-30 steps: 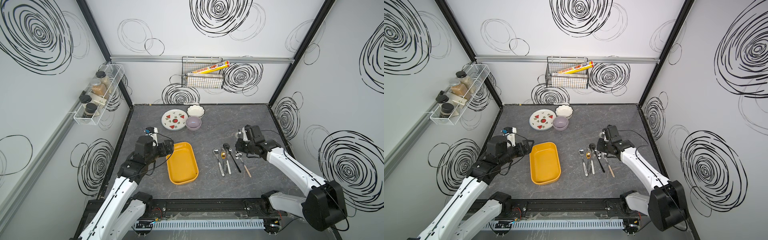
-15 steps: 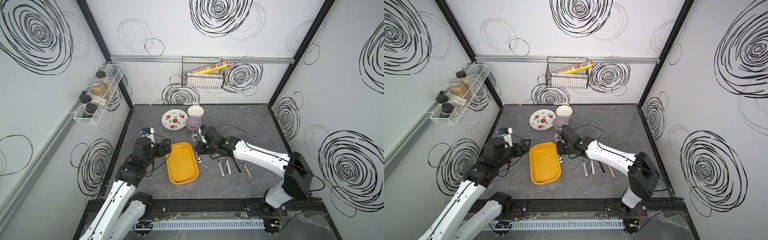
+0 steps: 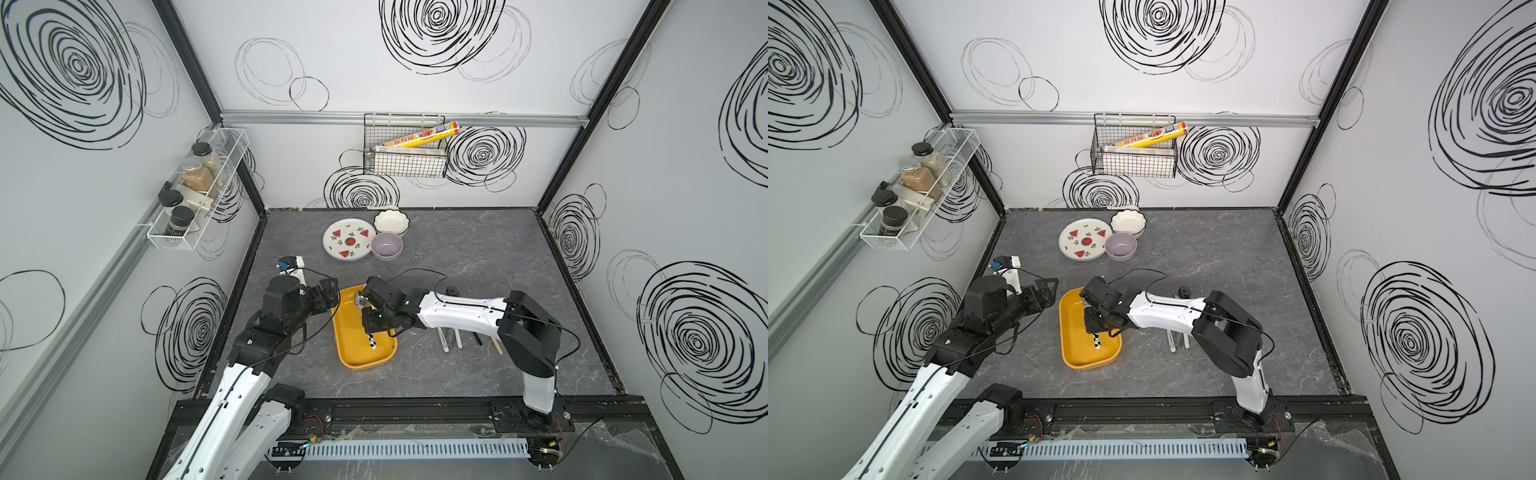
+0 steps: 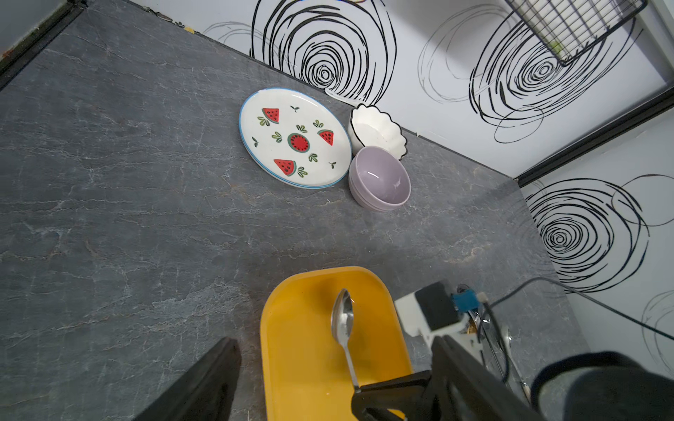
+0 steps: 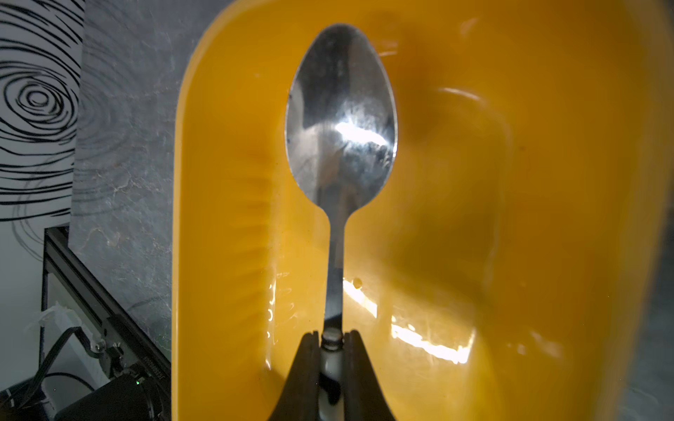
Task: Put the spoon into the storage box
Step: Place the spoon in the storage box.
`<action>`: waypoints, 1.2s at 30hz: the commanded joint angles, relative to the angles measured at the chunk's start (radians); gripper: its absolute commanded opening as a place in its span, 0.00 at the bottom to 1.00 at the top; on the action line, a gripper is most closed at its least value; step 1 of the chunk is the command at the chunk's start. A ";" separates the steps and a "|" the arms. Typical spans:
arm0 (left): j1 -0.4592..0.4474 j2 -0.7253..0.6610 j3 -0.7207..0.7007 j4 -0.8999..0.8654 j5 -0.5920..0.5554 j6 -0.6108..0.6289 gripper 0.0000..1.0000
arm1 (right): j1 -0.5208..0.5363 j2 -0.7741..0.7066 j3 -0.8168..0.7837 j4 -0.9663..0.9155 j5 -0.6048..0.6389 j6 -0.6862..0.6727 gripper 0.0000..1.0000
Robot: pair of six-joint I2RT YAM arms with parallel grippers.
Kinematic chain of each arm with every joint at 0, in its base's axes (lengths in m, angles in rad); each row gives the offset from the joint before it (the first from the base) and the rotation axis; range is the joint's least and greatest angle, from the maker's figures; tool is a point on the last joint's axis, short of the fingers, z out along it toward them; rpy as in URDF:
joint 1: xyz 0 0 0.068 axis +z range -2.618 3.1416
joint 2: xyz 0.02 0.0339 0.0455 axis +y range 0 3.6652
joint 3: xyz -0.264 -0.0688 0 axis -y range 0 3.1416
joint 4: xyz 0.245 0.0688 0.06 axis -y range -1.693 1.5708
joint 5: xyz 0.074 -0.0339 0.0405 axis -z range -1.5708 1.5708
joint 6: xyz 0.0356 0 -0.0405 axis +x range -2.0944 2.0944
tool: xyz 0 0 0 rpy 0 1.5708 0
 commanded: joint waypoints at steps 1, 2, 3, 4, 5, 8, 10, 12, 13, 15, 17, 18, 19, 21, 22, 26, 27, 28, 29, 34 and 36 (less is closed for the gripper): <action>0.007 -0.006 -0.007 0.025 -0.008 -0.002 0.88 | 0.018 0.048 0.064 0.037 -0.016 0.017 0.01; 0.006 -0.006 -0.007 0.025 -0.007 -0.002 0.88 | 0.017 0.064 0.069 0.040 -0.016 0.021 0.01; 0.006 -0.008 -0.007 0.025 -0.006 -0.003 0.88 | 0.017 0.076 0.074 0.044 -0.012 0.022 0.01; 0.006 -0.008 -0.007 0.027 -0.006 -0.002 0.88 | 0.018 0.084 0.077 0.049 -0.012 0.024 0.01; 0.005 -0.008 -0.007 0.026 -0.006 -0.003 0.88 | 0.017 0.097 0.084 0.054 -0.013 0.023 0.01; 0.006 -0.008 -0.007 0.027 -0.005 -0.003 0.88 | 0.017 0.130 0.109 0.046 -0.022 0.022 0.01; 0.006 -0.006 -0.009 0.028 -0.003 -0.001 0.88 | 0.018 0.145 0.123 0.039 -0.018 0.023 0.01; 0.006 -0.005 -0.009 0.028 -0.001 -0.001 0.88 | 0.017 0.154 0.127 0.044 -0.014 0.030 0.02; 0.007 -0.005 -0.009 0.028 -0.001 -0.002 0.88 | 0.018 0.158 0.129 0.046 -0.013 0.031 0.02; 0.006 -0.002 -0.009 0.028 0.002 -0.001 0.88 | 0.018 0.168 0.139 0.046 -0.017 0.035 0.03; 0.007 -0.002 -0.009 0.028 0.003 0.000 0.88 | 0.017 0.178 0.145 0.050 -0.025 0.040 0.04; 0.007 -0.001 -0.009 0.028 0.004 0.001 0.88 | 0.017 0.181 0.145 0.053 -0.027 0.043 0.05; 0.005 0.000 -0.009 0.028 0.006 0.001 0.88 | 0.017 0.184 0.145 0.056 -0.031 0.045 0.06; 0.006 0.000 -0.009 0.028 0.006 0.001 0.88 | 0.018 0.188 0.144 0.063 -0.032 0.047 0.08; 0.006 -0.001 -0.009 0.028 0.007 0.000 0.88 | 0.018 0.189 0.142 0.065 -0.033 0.049 0.10; 0.006 0.000 -0.008 0.028 0.007 0.000 0.88 | 0.018 0.201 0.148 0.067 -0.032 0.046 0.16; 0.007 0.000 -0.009 0.029 0.006 0.001 0.88 | 0.018 0.202 0.148 0.067 -0.035 0.046 0.18; 0.006 0.001 -0.009 0.030 0.008 0.000 0.88 | 0.017 0.203 0.148 0.072 -0.036 0.044 0.18; 0.005 0.002 -0.009 0.030 0.009 0.001 0.88 | 0.018 0.205 0.147 0.081 -0.039 0.042 0.18; 0.007 0.002 -0.009 0.030 0.010 0.002 0.88 | 0.018 0.203 0.148 0.089 -0.044 0.026 0.21; 0.006 0.003 -0.010 0.030 0.011 0.002 0.88 | 0.017 0.196 0.148 0.094 -0.046 0.019 0.21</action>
